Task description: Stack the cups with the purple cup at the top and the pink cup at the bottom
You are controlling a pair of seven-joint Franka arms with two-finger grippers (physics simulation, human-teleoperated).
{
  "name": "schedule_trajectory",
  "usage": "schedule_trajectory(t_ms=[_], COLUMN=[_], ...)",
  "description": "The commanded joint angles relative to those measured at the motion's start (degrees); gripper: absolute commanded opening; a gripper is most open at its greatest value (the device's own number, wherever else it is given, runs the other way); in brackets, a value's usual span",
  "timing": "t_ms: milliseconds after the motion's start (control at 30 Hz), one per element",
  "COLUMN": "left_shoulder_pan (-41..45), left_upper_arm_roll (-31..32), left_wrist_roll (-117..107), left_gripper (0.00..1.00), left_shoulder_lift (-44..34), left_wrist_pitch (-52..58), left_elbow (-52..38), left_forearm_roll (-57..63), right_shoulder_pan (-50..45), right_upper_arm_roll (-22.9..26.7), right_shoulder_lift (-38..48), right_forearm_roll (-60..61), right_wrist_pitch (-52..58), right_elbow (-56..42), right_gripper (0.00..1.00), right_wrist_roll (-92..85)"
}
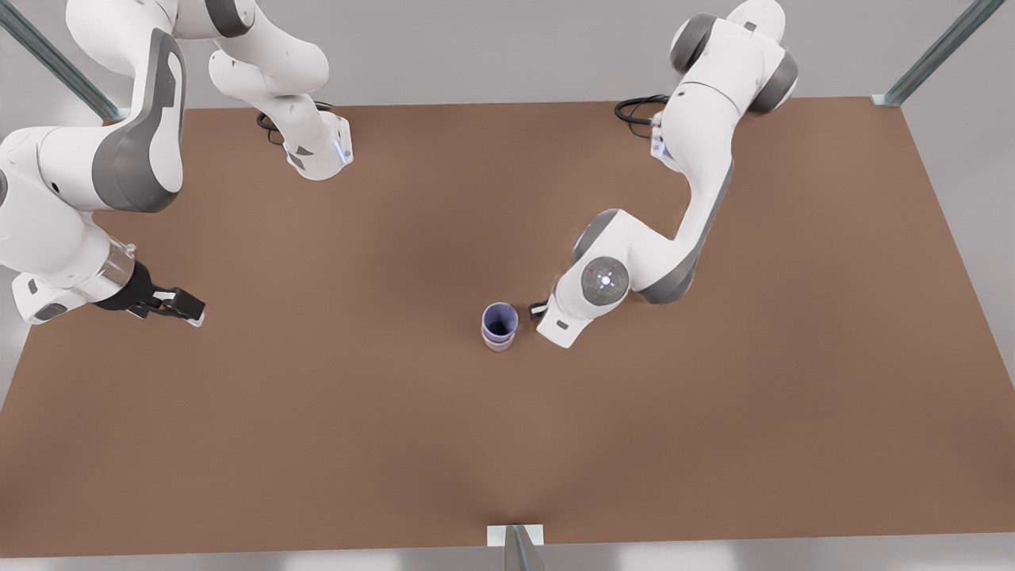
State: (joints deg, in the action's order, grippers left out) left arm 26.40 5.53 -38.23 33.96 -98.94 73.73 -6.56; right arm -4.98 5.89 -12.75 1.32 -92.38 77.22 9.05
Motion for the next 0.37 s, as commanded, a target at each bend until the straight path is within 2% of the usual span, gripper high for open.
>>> schedule_trajectory(t_ms=[0, 67, 133, 167, 200, 233, 267, 333], left_shoulder_pan=[0.15, 0.15, 0.06, -2.92, -7.31, -14.88, -17.95, -19.36], left_upper_arm_roll=[-0.69, -10.62, -17.04, -16.34, -11.87, -1.58, 1.15, 1.59], left_wrist_roll=[1.39, 17.83, 24.78, 28.29, 29.61, 29.7, 29.79, 29.88], left_gripper=[1.0, 1.0, 1.0, 1.0, 1.0, 1.0, 1.0, 1.0], left_shoulder_lift=[-0.38, -3.9, -7.41, -9.7, -11.72, -14.44, -17.16, -20.77], left_wrist_pitch=[0.59, 5.77, 10.52, 10.35, 10.0, 10.09, 9.91, 9.21], left_elbow=[0.01, 0.09, 0.01, 0.1, 0.53, 1.06, 3.52, 6.69], left_forearm_roll=[1.37, 3.04, 3.57, 4.18, 4.79, 13.14, 14.99, 17.02], right_shoulder_pan=[-0.03, -0.2, -0.38, -0.03, 0.15, -0.2, -0.29, 0.06], right_upper_arm_roll=[0.0, 0.0, 0.0, 0.0, 0.0, 0.0, 0.0, 0.0], right_shoulder_lift=[0.0, 0.0, 0.0, 0.09, 0.18, 0.18, 0.36, 0.27], right_forearm_roll=[0.0, 0.0, 0.0, 0.0, 0.0, 0.0, 0.0, 0.0], right_wrist_pitch=[0.0, 0.0, 0.0, 0.09, 0.09, 0.09, 0.35, 0.09], right_elbow=[0.04, 0.04, 0.04, 0.04, -0.05, -0.05, -0.05, 0.04], right_gripper=[1.0, 1.0, 1.0, 1.0, 1.0, 1.0, 1.0, 1.0], right_wrist_roll=[0.0, 0.0, 0.0, 0.0, 0.0, 0.0, -0.09, 0.0])
